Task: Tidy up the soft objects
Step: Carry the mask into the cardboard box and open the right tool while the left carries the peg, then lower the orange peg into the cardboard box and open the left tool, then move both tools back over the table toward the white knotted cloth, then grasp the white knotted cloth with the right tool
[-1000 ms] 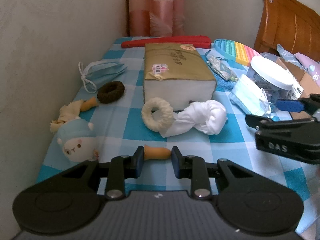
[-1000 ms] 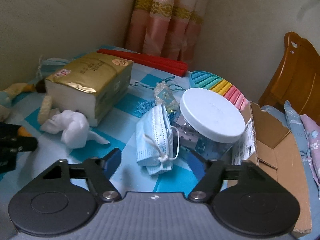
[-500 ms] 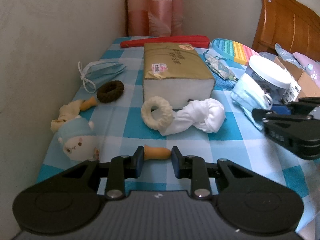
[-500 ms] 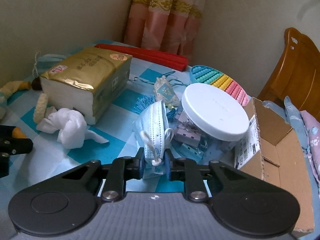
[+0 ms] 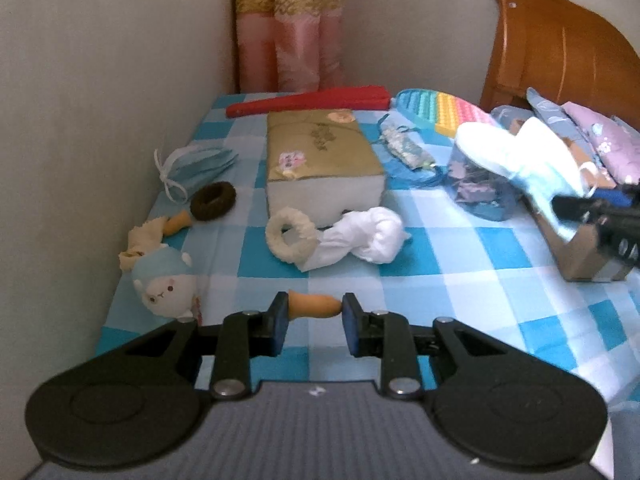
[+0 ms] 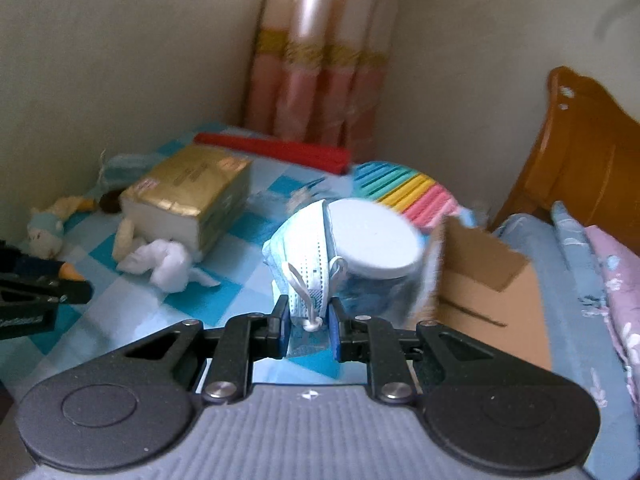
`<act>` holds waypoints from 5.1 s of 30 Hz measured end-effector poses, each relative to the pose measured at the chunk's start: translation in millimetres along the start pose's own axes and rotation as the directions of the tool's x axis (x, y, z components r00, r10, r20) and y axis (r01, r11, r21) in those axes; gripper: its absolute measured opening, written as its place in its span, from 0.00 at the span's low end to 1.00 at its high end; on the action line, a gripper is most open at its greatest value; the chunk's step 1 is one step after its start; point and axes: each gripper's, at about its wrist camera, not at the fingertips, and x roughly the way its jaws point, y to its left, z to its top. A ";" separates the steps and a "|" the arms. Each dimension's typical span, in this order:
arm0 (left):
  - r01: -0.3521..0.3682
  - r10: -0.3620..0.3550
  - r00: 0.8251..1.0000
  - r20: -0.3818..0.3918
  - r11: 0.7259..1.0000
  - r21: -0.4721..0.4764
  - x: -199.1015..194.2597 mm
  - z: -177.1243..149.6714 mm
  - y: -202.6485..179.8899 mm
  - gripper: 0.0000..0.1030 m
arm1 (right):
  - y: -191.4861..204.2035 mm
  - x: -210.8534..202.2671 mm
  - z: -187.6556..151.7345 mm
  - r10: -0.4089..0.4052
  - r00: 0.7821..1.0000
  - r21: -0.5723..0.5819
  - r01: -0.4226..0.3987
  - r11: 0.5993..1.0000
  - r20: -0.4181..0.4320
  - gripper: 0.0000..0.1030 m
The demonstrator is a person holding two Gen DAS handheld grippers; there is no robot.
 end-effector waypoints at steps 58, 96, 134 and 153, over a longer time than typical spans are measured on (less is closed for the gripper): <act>0.351 -0.379 0.925 -0.006 0.850 0.393 13.7 127.7 -214.7 0.96 | -87.5 -51.7 -67.2 0.137 0.989 0.179 -0.143 0.973 0.048 1.00; -0.063 0.062 0.995 0.082 0.998 0.011 -50.5 -15.4 19.0 0.98 | 9.3 -20.2 -36.6 0.136 0.980 0.061 -0.128 0.990 -0.149 1.00; -0.119 0.116 0.992 -0.042 0.987 -0.104 -1.2 -21.0 69.7 0.98 | 80.6 98.0 9.3 0.286 0.947 -0.011 -0.291 0.957 -0.144 1.00; -0.123 0.118 0.992 -0.047 0.987 -0.103 3.8 -19.7 69.2 0.98 | 90.6 91.1 23.4 0.281 0.957 -0.094 -0.287 0.953 -0.072 0.48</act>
